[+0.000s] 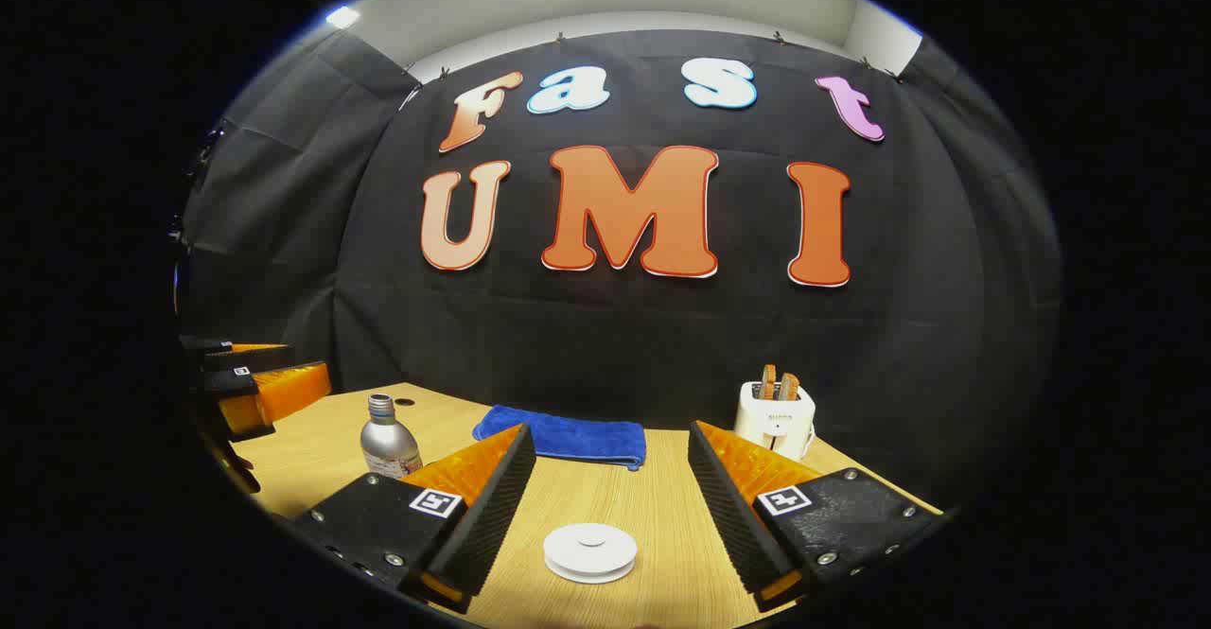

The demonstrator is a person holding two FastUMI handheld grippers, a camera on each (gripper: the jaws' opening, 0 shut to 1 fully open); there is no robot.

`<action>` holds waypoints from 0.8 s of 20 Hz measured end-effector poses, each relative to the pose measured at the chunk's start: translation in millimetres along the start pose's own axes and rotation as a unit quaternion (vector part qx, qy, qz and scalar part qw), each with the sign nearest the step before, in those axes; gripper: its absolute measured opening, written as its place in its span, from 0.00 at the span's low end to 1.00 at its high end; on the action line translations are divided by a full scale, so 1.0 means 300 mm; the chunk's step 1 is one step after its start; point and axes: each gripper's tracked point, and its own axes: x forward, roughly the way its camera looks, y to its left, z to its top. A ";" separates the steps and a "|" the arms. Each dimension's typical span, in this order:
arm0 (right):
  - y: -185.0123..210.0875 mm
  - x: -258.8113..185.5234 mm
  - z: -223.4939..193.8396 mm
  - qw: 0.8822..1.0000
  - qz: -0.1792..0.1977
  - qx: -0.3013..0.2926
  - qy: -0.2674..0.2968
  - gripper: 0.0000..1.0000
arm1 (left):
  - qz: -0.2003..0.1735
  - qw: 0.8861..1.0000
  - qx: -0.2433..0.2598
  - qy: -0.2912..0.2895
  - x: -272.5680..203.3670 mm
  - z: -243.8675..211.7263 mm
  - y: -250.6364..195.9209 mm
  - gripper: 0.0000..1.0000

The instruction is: Open the teacup lid with one hand, grasp the water bottle and pour water into the teacup with the other hand; after pouring, place the water bottle on the coaster and then close the teacup lid.

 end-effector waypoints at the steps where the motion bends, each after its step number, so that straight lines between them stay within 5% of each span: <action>1: 0.004 -0.003 0.008 1.000 0.001 0.001 -0.002 0.98 | 0.000 1.000 0.002 -0.003 -0.002 0.004 0.000 0.98; 16: 0.001 0.004 0.007 1.000 0.007 0.003 -0.003 0.97 | -0.001 1.000 0.010 -0.013 -0.008 0.026 -0.007 0.99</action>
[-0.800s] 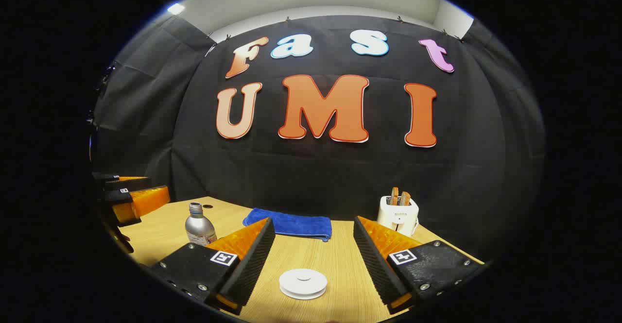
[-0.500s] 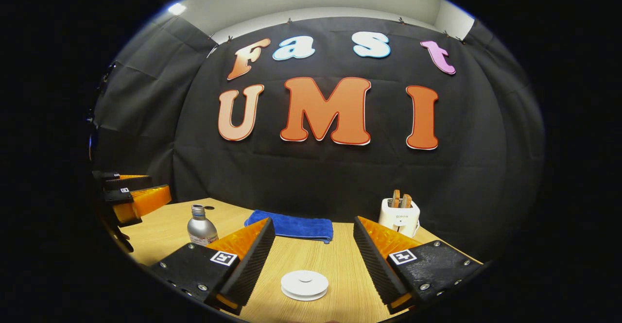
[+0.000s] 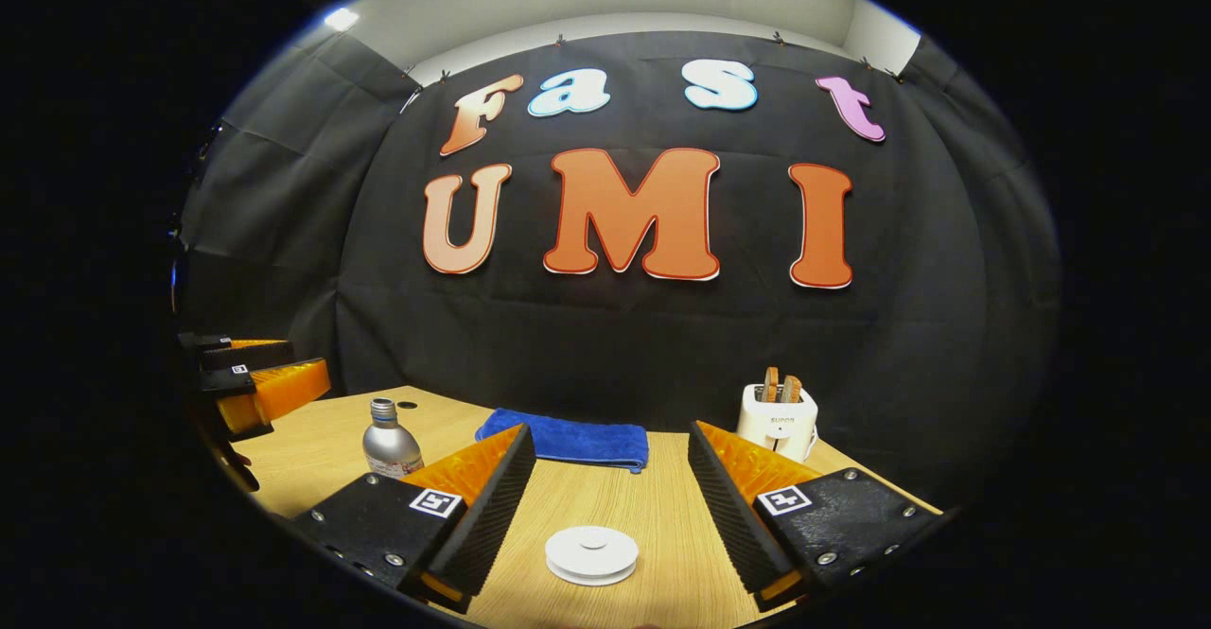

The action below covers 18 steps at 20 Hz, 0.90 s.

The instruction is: Open the teacup lid with one hand, grasp the water bottle and pour water into the teacup with the other hand; after pouring, place the water bottle on the coaster and then close the teacup lid.

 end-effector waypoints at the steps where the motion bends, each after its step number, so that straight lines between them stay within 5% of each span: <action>1: -0.001 0.003 -0.008 1.000 0.001 0.001 0.003 0.97 | 0.000 1.000 0.000 0.000 -0.003 0.000 0.002 0.99; 12: 0.040 0.100 -0.253 0.995 0.023 0.028 0.095 0.96 | 0.009 1.000 0.016 0.005 -0.013 -0.029 0.020 0.99; 18: 0.048 0.135 -0.398 0.987 0.031 0.017 0.154 0.82 | 0.013 1.000 0.017 0.015 -0.010 -0.058 0.031 0.99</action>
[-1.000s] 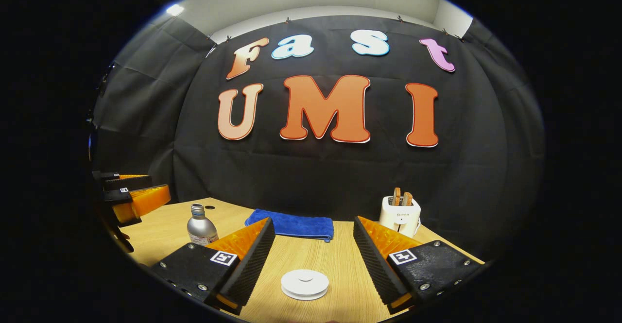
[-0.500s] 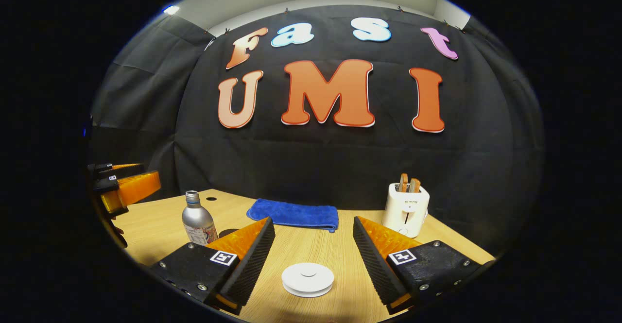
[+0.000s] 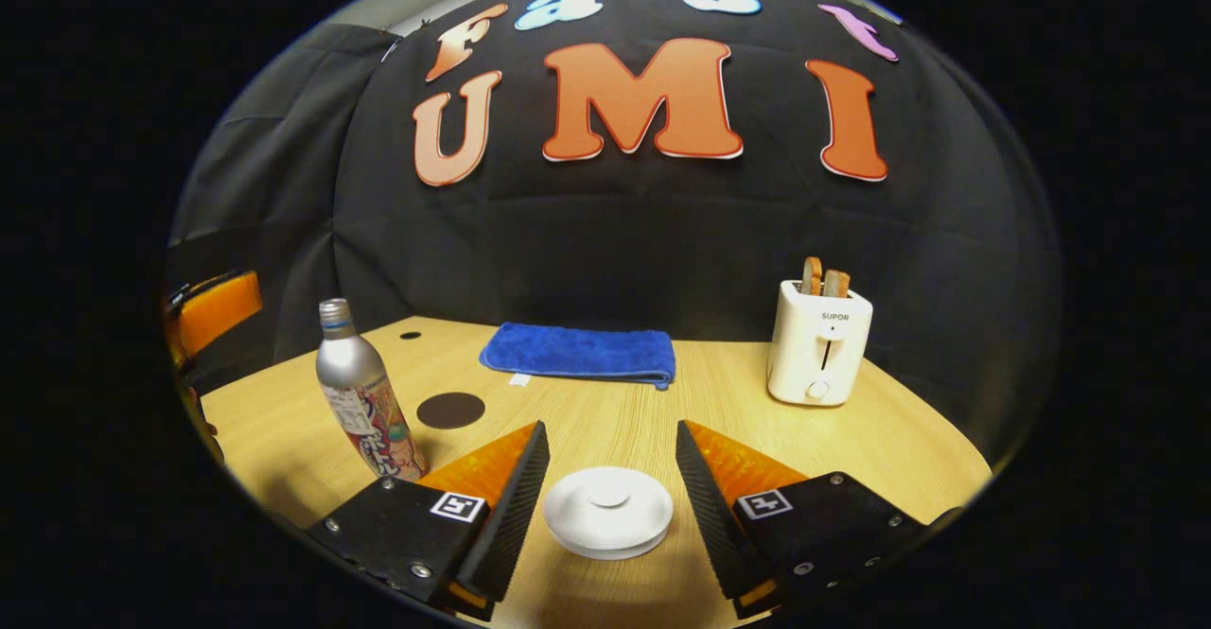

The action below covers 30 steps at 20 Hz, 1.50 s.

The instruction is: Open the teacup lid with one hand, grasp the water bottle and pour water into the teacup with the other hand; after pouring, place the water bottle on the coaster and then close the teacup lid.

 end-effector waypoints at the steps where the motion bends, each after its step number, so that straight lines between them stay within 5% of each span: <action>1: 0.008 0.011 -0.010 1.000 0.000 -0.006 0.006 0.80 | 0.001 1.000 0.000 0.002 0.001 -0.006 0.003 0.99; 14: 0.019 0.082 -0.113 0.998 0.003 -0.024 0.055 0.31 | 0.004 1.000 0.003 0.017 0.010 -0.048 0.005 0.99; 20: 0.022 0.080 -0.121 0.996 -0.003 -0.070 0.053 0.28 | 0.001 1.000 0.000 0.031 0.020 -0.079 -0.006 0.99; 30: 0.022 0.078 -0.120 0.998 0.010 -0.029 0.055 0.19 | -0.006 0.999 0.002 0.046 0.033 -0.128 -0.022 0.98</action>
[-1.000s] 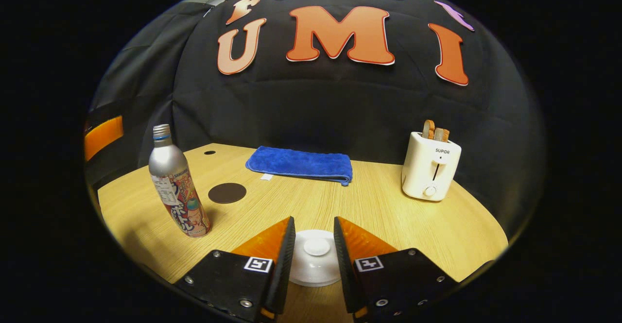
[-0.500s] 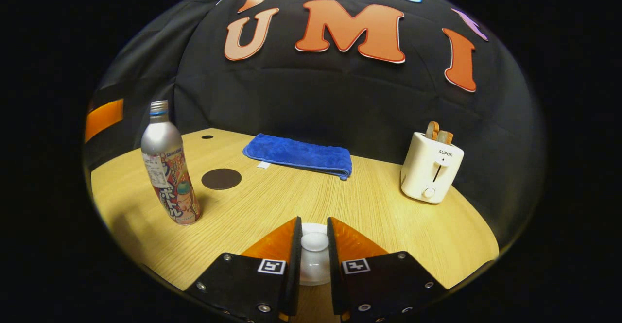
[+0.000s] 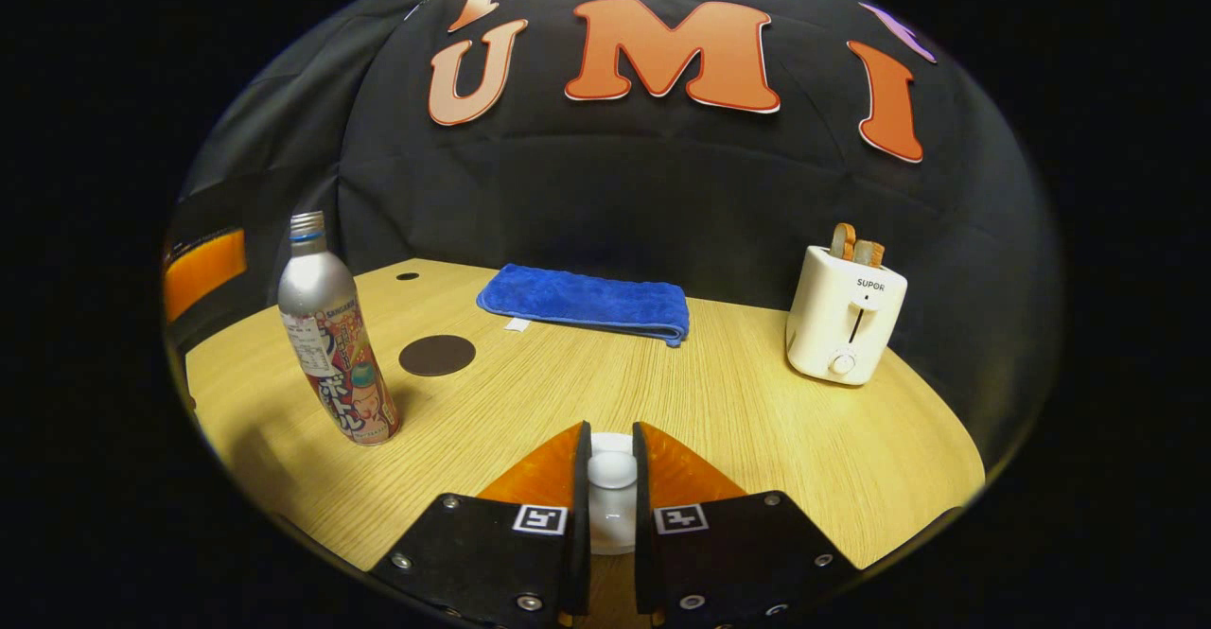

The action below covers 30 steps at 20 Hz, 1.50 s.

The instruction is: Open the teacup lid with one hand, grasp the water bottle and pour water into the teacup with the other hand; after pouring, place the water bottle on the coaster and then close the teacup lid.

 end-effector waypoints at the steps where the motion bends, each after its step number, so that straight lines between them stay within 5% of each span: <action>1: -0.006 -0.004 0.009 1.000 -0.001 0.003 -0.005 0.19 | -0.004 1.000 -0.001 0.003 0.006 -0.006 -0.006 0.98; 13: -0.078 -0.098 0.133 0.998 -0.017 0.022 -0.059 0.19 | -0.061 0.995 -0.022 0.076 0.090 -0.207 -0.135 0.99; 25: -0.148 -0.180 0.207 0.995 -0.035 0.031 -0.091 0.19 | -0.054 0.989 -0.024 0.133 0.189 -0.384 -0.162 0.98; 30: -0.174 -0.214 0.197 0.994 -0.039 0.040 -0.092 0.19 | -0.053 0.990 -0.013 0.132 0.216 -0.386 -0.171 0.86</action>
